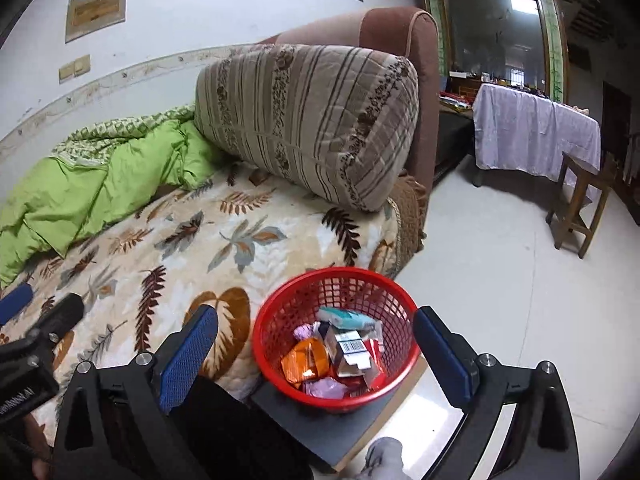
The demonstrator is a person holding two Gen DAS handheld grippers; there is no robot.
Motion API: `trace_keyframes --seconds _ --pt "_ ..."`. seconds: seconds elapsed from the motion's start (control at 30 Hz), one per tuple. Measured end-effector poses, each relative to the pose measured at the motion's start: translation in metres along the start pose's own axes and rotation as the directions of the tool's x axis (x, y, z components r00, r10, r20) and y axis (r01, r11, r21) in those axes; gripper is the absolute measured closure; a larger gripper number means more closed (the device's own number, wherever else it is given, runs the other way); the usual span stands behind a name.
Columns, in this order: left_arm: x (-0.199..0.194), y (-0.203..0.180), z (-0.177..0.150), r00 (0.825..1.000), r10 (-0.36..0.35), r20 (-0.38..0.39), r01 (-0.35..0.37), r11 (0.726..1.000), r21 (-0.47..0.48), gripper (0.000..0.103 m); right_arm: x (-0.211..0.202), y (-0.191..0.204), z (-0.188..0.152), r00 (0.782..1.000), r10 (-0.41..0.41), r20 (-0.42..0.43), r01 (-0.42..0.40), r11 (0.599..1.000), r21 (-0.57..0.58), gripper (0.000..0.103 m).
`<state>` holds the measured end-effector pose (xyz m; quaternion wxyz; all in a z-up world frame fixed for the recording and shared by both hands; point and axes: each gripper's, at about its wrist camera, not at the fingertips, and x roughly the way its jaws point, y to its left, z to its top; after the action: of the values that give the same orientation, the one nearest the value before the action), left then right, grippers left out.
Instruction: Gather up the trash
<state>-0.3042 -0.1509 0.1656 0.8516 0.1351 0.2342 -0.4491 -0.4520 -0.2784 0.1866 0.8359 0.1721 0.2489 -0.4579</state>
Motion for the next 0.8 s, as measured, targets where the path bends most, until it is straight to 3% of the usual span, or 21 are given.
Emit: trace_keyframes --seconds 0.17,0.8 --pt "-0.0016 -0.0017 -0.0002 1.000 0.029 0.000 -0.029 0.999 0.013 0.000 -0.0033 -0.0024 -0.0011 1.000 -0.008 0.000 0.008 1.000 0.005 0.004" --pt "0.0000 -0.0051 -0.0031 0.999 0.031 -0.022 -0.030 0.999 0.014 0.000 -0.0047 -0.0037 -0.0036 1.000 -0.005 -0.009 0.005 1.000 0.010 0.004"
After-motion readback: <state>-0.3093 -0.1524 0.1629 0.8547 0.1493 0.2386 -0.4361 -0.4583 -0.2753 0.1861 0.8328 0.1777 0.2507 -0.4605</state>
